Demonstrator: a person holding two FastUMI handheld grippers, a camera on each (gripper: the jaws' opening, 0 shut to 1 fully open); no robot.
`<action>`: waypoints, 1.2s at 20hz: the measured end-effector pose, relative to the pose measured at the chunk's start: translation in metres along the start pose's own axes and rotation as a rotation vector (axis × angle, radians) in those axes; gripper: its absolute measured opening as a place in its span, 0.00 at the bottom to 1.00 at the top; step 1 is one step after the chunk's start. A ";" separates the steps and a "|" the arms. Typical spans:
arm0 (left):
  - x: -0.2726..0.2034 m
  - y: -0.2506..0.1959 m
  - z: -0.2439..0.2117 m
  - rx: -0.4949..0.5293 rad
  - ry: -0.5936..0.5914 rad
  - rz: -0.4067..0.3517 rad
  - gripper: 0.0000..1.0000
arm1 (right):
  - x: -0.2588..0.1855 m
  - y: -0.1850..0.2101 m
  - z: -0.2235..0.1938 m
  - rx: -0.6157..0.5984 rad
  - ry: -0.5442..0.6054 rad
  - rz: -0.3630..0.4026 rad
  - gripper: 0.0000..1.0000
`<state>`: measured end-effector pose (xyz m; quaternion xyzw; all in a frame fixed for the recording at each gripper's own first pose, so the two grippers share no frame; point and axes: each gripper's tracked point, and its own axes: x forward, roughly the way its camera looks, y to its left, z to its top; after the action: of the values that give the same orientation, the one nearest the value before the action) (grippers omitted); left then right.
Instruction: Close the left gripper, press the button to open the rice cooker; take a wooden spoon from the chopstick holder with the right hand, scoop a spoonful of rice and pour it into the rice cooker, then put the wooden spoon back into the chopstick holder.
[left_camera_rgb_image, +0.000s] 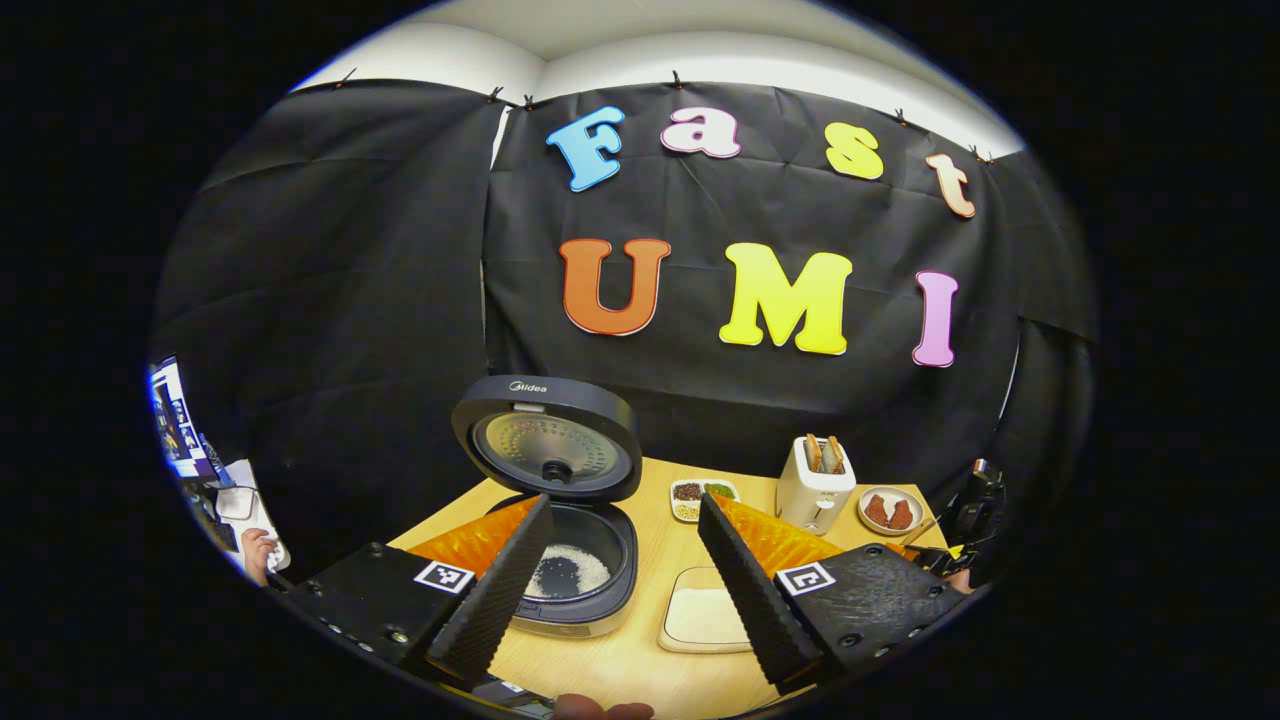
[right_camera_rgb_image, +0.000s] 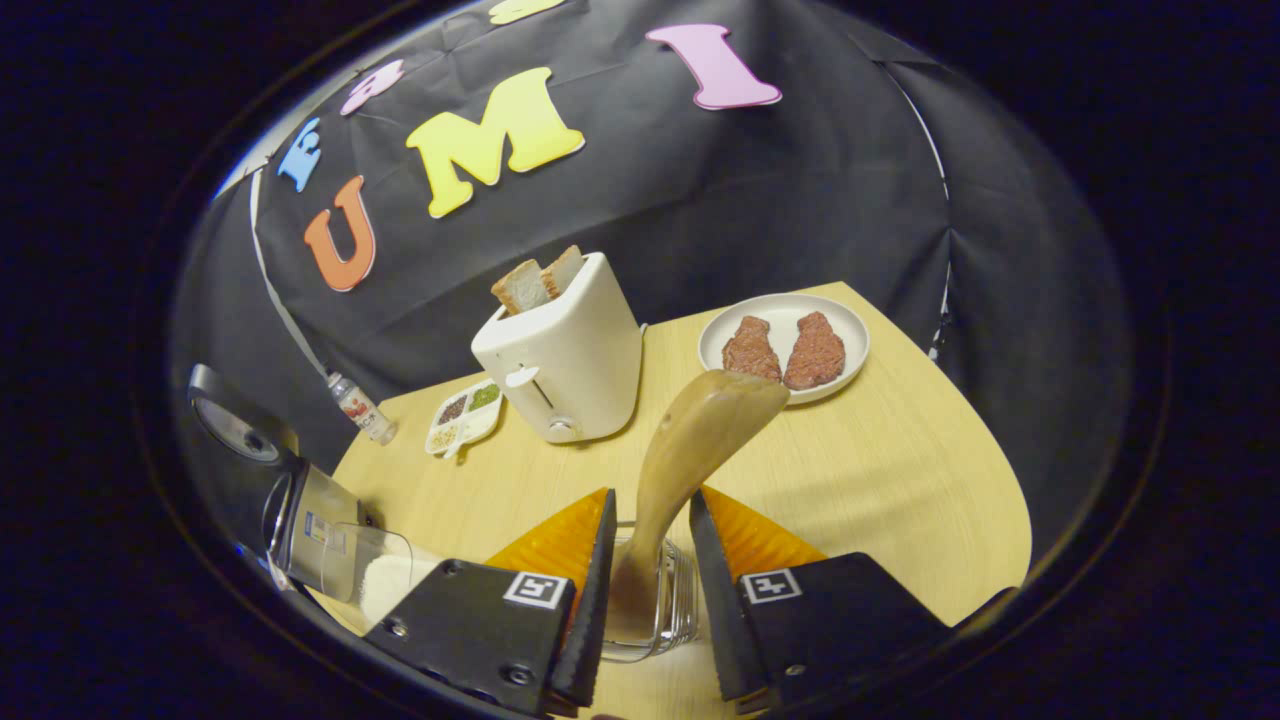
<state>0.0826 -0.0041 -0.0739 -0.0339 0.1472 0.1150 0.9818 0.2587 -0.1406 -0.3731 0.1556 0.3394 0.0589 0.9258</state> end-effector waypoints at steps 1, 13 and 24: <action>0.000 -0.001 -0.003 -0.002 0.005 -0.001 0.95 | 0.000 0.000 0.003 0.002 -0.003 0.006 0.40; -0.006 0.014 0.001 -0.045 -0.011 -0.028 0.95 | -0.050 0.026 0.022 0.059 -0.044 0.007 0.10; -0.027 0.048 0.025 -0.012 -0.101 -0.091 0.95 | -0.123 0.136 0.066 -0.044 -0.181 0.013 0.09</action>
<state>0.0528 0.0394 -0.0433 -0.0408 0.0951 0.0727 0.9920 0.2072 -0.0550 -0.2065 0.1423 0.2522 0.0580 0.9554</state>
